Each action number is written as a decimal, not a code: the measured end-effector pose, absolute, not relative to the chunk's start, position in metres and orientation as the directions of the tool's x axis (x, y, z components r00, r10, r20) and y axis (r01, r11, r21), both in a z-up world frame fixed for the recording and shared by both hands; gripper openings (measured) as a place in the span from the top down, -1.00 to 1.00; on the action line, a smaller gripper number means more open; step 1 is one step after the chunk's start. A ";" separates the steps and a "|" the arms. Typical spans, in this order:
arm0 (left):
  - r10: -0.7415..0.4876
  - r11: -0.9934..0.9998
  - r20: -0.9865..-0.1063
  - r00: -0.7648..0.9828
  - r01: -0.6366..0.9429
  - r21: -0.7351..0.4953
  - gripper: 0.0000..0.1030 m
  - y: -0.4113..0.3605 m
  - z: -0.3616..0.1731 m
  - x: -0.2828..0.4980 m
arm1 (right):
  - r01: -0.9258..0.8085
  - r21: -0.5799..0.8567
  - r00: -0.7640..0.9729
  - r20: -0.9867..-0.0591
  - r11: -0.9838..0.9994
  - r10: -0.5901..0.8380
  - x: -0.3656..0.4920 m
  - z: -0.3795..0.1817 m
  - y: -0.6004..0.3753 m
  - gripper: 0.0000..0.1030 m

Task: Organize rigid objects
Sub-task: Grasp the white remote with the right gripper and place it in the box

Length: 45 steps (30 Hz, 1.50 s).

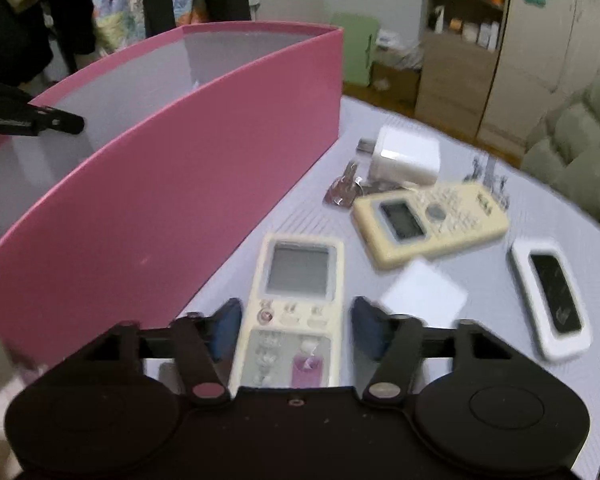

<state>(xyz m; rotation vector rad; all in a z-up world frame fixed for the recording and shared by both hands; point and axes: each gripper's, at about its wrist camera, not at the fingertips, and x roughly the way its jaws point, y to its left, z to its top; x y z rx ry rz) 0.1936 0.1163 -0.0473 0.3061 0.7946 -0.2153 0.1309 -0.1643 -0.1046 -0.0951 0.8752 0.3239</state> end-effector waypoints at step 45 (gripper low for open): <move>-0.108 0.940 -0.719 0.687 0.305 0.150 0.86 0.125 -0.047 0.192 | -0.080 0.220 0.658 -0.721 0.972 0.217 0.241 -0.061 -0.235 -0.47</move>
